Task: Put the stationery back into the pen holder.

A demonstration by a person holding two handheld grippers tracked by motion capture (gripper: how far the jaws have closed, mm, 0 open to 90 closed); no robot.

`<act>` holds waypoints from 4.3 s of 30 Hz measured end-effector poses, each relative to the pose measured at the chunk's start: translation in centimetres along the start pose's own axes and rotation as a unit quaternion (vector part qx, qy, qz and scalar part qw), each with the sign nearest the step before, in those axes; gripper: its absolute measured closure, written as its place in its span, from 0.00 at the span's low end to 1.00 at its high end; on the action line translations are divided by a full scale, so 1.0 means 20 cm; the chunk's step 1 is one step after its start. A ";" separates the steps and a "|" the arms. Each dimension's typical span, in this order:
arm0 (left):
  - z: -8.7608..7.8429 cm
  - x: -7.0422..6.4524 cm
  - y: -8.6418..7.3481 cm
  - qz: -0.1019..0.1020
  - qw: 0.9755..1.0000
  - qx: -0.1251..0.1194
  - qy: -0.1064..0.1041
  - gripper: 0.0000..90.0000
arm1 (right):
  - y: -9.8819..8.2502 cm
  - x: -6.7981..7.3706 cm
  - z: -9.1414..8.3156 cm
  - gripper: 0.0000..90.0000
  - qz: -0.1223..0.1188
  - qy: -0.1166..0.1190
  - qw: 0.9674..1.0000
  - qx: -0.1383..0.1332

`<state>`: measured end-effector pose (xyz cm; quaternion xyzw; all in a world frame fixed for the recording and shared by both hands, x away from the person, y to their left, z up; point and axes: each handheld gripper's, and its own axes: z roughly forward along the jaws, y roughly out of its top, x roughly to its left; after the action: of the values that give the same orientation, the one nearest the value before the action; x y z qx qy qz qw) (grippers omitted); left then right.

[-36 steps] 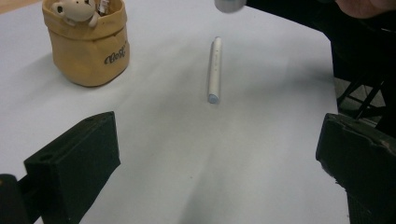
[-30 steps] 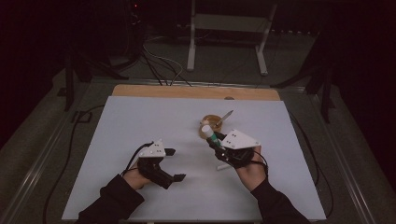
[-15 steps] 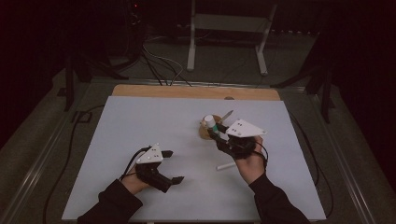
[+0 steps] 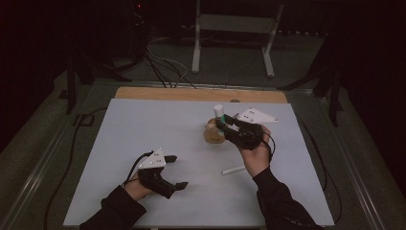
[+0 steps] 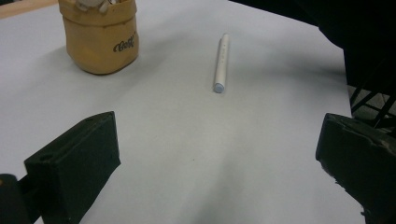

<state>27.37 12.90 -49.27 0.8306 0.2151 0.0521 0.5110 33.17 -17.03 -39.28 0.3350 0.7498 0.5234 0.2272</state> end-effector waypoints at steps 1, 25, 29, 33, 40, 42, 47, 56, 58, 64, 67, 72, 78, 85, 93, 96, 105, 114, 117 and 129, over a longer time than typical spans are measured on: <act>0.00 0.00 0.00 0.000 1.000 0.000 0.000 0.00 | 0.00 0.00 0.00 0.73 0.000 0.000 1.000 0.000; 0.01 0.00 0.00 -0.006 1.000 -0.002 -0.005 0.00 | 0.04 -0.16 0.21 0.73 0.038 -0.040 0.998 0.031; 0.00 0.00 0.00 -0.006 1.000 -0.004 -0.005 0.00 | 0.03 -0.17 0.25 0.73 0.042 -0.047 0.997 0.036; 0.00 0.00 0.00 -0.007 1.000 -0.004 -0.005 0.00 | 0.01 -0.18 0.28 0.73 0.047 -0.054 0.997 0.043; 0.00 0.00 0.00 -0.007 1.000 -0.005 -0.007 0.00 | -0.04 -0.21 0.34 0.73 0.065 -0.066 0.995 0.048; 0.00 0.00 0.00 -0.008 1.000 -0.005 -0.007 0.00 | -0.05 -0.22 0.35 0.73 0.072 -0.067 0.994 0.046; 0.00 0.00 0.00 -0.009 1.000 -0.006 -0.007 0.00 | -0.08 -0.23 0.37 0.73 0.082 -0.072 0.993 0.047; -0.01 0.01 0.00 -0.011 1.000 -0.005 -0.004 0.00 | -0.11 -0.23 0.42 0.73 0.088 -0.081 0.991 0.052; 0.00 0.01 0.00 -0.012 1.000 -0.004 -0.004 0.00 | -0.13 -0.23 0.43 0.73 0.094 -0.082 0.991 0.053; -0.01 0.00 0.00 -0.006 1.000 -0.004 -0.006 0.00 | -0.15 -0.23 0.44 0.72 0.104 -0.082 0.990 0.054; -0.01 0.00 0.00 -0.007 1.000 -0.005 -0.006 0.00 | -0.16 -0.23 0.45 0.72 0.109 -0.085 0.989 0.056; 0.00 0.00 0.00 -0.006 1.000 -0.002 -0.005 0.00 | -0.18 -0.24 0.44 0.72 0.121 -0.079 0.988 0.056; 0.00 0.00 0.00 -0.008 1.000 -0.003 -0.006 0.00 | -0.15 -0.24 0.38 0.51 0.121 -0.069 0.990 0.020; 0.00 -0.01 0.01 -0.010 1.000 -0.002 -0.010 0.00 | -0.08 -0.22 0.27 0.21 0.122 -0.024 0.992 -0.014; 0.02 -0.01 0.05 -0.023 0.999 0.003 -0.023 0.00 | -0.02 -0.17 0.10 0.03 0.099 0.052 0.993 -0.027; 0.03 0.00 0.07 -0.031 0.999 0.006 -0.029 0.00 | -0.02 -0.17 0.02 0.03 0.100 0.066 0.992 -0.026; 0.05 -0.02 0.14 -0.025 0.999 -0.003 -0.034 0.00 | -0.10 -0.18 -0.09 0.03 0.114 0.071 0.991 -0.013; 0.12 -0.03 0.20 -0.018 0.999 -0.002 -0.036 0.00 | -0.17 -0.12 -0.18 0.03 0.088 0.072 0.993 -0.016; 0.14 -0.04 0.22 -0.017 0.999 -0.001 -0.035 0.00 | -0.18 -0.12 -0.19 0.03 0.090 0.073 0.993 -0.020; 0.25 -0.05 0.26 -0.018 0.999 0.004 -0.043 0.00 | -0.18 -0.14 -0.25 0.03 0.099 0.062 0.993 -0.029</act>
<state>29.59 6.37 -46.85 0.8303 0.2076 0.0062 0.5172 30.54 -23.10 -40.94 0.3679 0.7100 0.5846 0.1369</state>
